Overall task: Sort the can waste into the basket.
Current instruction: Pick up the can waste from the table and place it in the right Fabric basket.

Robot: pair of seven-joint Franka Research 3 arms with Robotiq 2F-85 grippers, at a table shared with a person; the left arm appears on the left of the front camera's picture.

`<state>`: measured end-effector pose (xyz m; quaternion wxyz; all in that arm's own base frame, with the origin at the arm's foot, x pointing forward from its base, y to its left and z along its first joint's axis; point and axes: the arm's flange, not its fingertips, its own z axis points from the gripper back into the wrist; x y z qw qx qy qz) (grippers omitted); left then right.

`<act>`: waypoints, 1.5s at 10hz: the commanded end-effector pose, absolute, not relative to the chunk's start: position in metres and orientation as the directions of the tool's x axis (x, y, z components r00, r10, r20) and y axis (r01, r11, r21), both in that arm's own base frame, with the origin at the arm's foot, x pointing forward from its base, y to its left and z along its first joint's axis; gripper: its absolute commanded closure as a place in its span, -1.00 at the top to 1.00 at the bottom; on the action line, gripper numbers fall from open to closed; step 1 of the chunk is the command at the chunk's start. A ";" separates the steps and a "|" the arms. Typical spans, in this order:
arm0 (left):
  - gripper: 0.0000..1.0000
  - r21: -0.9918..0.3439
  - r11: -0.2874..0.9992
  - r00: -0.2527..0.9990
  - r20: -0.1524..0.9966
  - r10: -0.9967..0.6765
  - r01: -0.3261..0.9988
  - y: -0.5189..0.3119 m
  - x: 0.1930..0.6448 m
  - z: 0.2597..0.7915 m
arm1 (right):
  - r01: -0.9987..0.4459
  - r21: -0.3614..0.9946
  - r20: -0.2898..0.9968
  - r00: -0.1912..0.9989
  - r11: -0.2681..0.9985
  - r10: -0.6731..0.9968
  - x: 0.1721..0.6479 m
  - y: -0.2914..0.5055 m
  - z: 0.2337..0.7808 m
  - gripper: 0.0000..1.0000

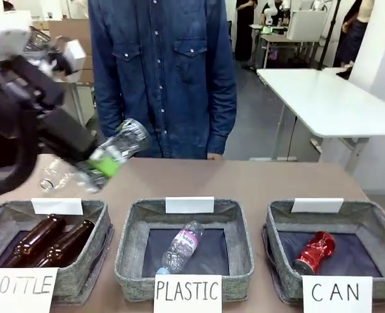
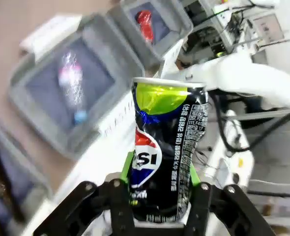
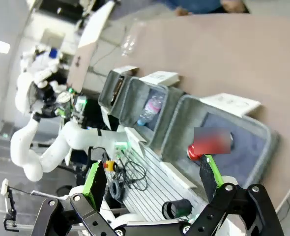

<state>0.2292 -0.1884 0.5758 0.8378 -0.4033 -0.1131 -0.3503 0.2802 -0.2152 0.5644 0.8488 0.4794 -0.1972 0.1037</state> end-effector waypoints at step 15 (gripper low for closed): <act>-0.12 -0.089 0.085 0.123 0.738 -0.663 0.992 -0.545 0.262 0.486 | -0.325 0.777 0.406 0.913 0.539 -0.033 0.267 -0.233 0.552 1.00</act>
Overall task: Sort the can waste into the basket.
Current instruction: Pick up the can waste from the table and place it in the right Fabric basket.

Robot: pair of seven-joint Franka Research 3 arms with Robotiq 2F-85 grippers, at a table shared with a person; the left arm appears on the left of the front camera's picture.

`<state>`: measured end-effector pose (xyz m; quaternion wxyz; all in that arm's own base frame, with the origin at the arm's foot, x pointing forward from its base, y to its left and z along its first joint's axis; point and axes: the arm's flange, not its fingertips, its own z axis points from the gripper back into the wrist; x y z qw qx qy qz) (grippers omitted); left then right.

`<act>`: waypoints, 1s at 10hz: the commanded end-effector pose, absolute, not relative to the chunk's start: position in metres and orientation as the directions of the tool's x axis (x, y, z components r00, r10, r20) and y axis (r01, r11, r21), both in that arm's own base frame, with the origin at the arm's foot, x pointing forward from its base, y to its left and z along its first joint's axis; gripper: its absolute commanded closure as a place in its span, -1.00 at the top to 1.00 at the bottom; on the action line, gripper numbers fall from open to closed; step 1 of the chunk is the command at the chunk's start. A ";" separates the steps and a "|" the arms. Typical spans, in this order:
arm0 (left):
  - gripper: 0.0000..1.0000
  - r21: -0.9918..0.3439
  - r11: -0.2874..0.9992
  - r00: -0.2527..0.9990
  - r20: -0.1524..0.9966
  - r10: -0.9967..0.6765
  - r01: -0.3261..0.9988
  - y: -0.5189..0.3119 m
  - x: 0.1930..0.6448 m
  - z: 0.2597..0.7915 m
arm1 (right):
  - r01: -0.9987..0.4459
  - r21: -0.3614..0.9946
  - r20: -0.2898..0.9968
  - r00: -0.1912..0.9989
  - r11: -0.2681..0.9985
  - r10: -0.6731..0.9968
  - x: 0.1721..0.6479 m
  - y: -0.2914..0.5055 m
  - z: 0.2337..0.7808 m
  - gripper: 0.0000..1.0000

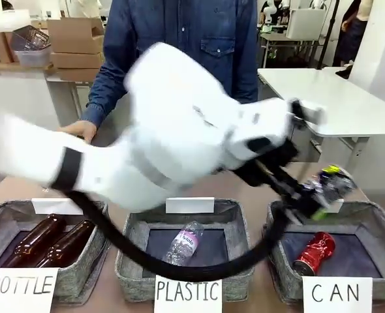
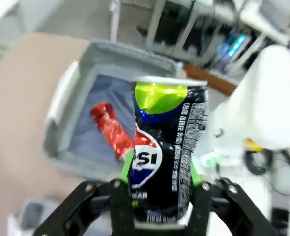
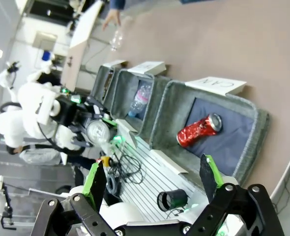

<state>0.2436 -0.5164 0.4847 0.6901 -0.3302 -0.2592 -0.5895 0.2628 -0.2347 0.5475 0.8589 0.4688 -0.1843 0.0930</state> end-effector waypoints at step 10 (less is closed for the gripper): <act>1.00 0.056 0.035 -0.014 0.694 -0.720 0.998 -0.600 0.255 0.438 | -0.325 0.777 0.406 0.913 0.539 -0.033 0.267 -0.233 0.552 1.00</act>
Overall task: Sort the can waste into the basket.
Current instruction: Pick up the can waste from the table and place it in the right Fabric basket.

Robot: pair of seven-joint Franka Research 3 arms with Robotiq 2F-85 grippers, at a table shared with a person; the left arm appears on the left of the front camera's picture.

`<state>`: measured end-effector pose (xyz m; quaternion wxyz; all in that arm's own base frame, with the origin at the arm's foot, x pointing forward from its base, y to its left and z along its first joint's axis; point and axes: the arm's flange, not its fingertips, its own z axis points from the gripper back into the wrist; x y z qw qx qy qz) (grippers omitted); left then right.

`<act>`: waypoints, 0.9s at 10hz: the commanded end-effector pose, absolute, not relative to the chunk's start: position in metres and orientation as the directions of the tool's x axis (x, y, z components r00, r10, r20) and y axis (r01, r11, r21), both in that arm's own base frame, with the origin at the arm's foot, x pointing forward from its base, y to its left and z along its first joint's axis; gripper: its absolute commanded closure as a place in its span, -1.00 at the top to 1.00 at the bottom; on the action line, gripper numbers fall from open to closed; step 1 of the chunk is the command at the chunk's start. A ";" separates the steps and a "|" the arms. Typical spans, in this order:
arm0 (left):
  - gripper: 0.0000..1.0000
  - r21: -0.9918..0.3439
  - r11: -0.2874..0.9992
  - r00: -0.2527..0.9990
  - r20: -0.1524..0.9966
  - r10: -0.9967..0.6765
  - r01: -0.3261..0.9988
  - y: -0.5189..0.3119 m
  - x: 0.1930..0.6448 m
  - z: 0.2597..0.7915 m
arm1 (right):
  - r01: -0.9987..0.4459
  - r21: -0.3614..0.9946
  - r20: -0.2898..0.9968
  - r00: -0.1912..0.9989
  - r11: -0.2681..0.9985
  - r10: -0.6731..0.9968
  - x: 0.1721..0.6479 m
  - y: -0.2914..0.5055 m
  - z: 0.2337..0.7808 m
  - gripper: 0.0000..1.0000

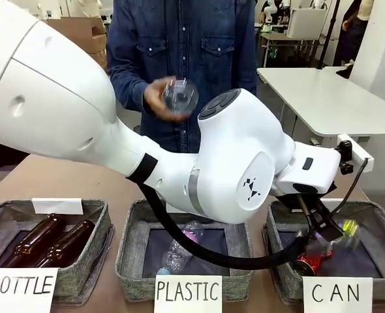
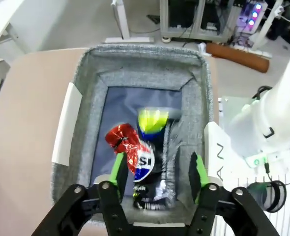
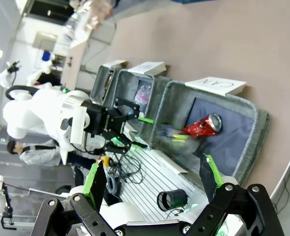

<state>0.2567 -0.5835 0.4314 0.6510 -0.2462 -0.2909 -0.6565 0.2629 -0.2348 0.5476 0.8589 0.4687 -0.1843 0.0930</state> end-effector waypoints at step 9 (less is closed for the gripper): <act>1.00 -0.239 0.233 0.332 0.603 -0.726 0.943 -0.397 0.273 0.562 | -0.325 0.777 0.406 0.913 0.539 -0.033 0.267 -0.233 0.552 1.00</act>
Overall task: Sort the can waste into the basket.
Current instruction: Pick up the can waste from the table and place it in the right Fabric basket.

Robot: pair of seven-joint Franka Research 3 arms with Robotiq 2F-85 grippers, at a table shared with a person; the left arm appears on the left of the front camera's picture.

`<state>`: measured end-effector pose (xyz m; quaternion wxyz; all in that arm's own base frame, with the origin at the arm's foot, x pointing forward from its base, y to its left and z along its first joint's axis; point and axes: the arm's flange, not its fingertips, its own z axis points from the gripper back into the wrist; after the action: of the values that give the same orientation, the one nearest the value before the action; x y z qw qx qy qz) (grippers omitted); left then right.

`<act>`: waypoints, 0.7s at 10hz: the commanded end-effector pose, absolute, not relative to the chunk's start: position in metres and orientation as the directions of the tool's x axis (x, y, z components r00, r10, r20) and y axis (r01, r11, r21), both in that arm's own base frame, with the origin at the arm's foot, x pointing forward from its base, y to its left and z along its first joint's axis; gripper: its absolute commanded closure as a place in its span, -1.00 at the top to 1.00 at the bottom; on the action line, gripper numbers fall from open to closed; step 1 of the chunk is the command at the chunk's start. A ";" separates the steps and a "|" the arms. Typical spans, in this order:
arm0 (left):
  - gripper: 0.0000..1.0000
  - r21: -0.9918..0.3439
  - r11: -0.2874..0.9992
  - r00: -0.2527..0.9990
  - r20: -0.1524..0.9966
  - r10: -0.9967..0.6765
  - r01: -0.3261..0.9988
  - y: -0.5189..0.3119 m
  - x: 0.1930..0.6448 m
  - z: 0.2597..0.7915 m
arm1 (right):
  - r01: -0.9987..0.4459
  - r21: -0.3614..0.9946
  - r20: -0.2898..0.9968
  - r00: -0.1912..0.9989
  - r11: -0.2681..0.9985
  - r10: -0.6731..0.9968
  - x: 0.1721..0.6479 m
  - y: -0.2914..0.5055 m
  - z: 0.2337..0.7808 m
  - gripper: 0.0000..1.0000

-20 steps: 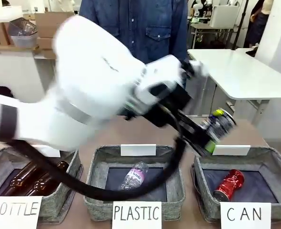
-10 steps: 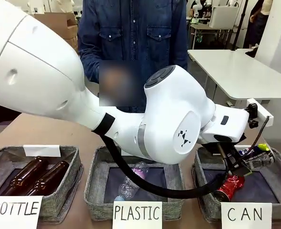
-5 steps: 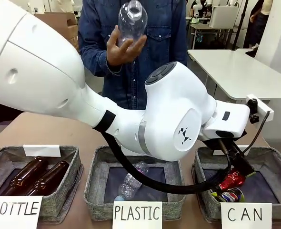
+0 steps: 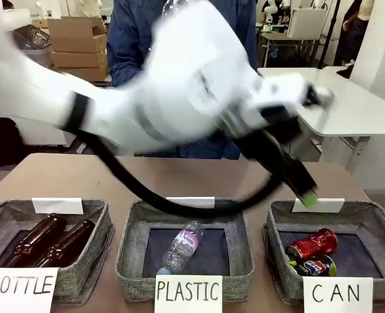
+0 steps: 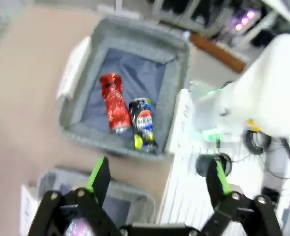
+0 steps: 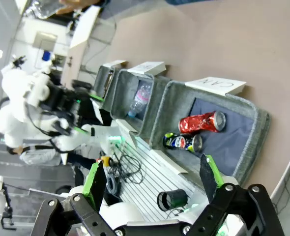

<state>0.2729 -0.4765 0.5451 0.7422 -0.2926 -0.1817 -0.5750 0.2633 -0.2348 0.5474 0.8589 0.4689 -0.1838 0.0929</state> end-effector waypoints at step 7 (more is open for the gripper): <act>1.00 -0.732 0.574 0.870 0.488 0.064 0.368 -0.025 0.283 0.611 | -0.325 0.777 0.406 0.913 0.539 -0.033 0.267 -0.233 0.552 1.00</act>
<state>0.2643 -0.0482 0.6121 0.8520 -0.4252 -0.2390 -0.1904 0.2634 -0.2352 0.5477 0.8590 0.4687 -0.1842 0.0927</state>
